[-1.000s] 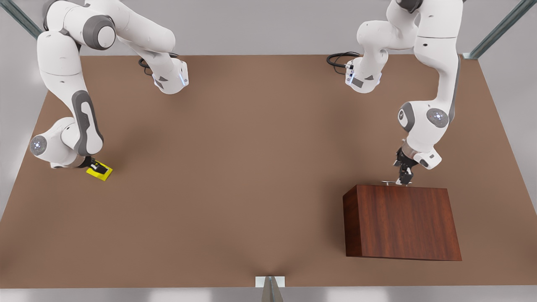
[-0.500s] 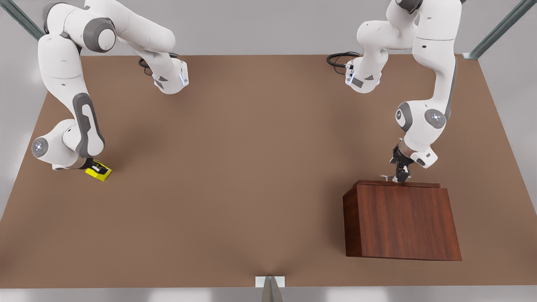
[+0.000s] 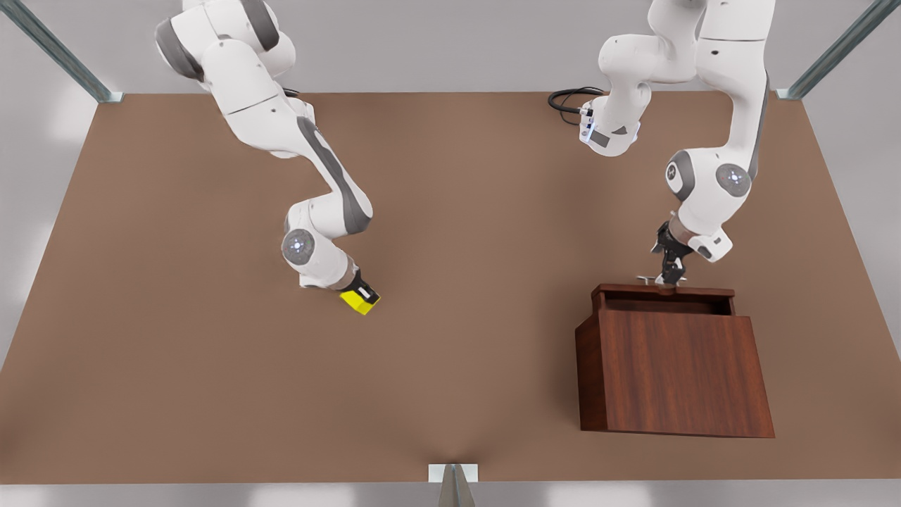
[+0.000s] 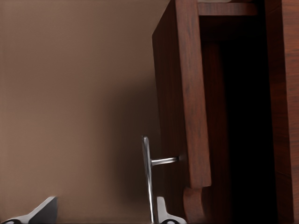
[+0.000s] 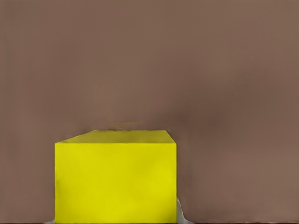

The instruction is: Open the drawer with left arm, place the square in the middle with right arm, and place the square in the drawer with left arm

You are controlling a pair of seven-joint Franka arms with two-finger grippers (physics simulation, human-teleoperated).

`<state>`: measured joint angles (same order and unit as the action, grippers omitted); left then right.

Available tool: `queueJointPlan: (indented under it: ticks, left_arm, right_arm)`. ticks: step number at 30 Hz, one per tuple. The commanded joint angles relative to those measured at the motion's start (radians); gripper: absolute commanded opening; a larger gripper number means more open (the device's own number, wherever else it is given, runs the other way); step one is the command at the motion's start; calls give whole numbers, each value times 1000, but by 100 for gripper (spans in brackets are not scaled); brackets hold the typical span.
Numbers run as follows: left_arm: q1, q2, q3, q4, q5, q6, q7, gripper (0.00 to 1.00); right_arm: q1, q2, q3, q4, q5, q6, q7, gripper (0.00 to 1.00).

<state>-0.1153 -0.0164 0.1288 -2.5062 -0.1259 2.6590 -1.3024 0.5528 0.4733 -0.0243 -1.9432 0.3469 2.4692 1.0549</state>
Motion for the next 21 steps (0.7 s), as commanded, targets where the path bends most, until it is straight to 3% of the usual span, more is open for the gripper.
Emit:
queueJointPlan:
  ticks: [1,3,7,13,16,17,18,21]
  left_arm:
    - [2,0,0,0,0,-2,0,100]
    - [3,-10,0,-17,0,-2,0,100]
    - [3,-48,11,-60,0,-4,0,100]
    - [2,-112,17,-131,0,-4,0,100]
    - [2,-160,18,-174,0,-4,0,100]
    - [0,-175,18,-189,0,-5,0,100]
    - [0,-194,18,-198,0,-7,0,100]
    - [-1,-290,23,-210,2,-105,0,100]
  right_arm:
    - [30,10,-16,15,0,2,39,72]
    - [191,56,-94,89,0,7,237,72]
    - [331,70,-158,98,-8,77,425,72]
    - [483,183,-155,266,-31,76,681,72]
    - [535,197,-137,263,-107,76,726,73]
    - [538,202,-137,259,-152,76,766,76]
    - [538,208,-137,259,-152,74,766,99]
    - [545,203,-135,259,-154,70,766,100]
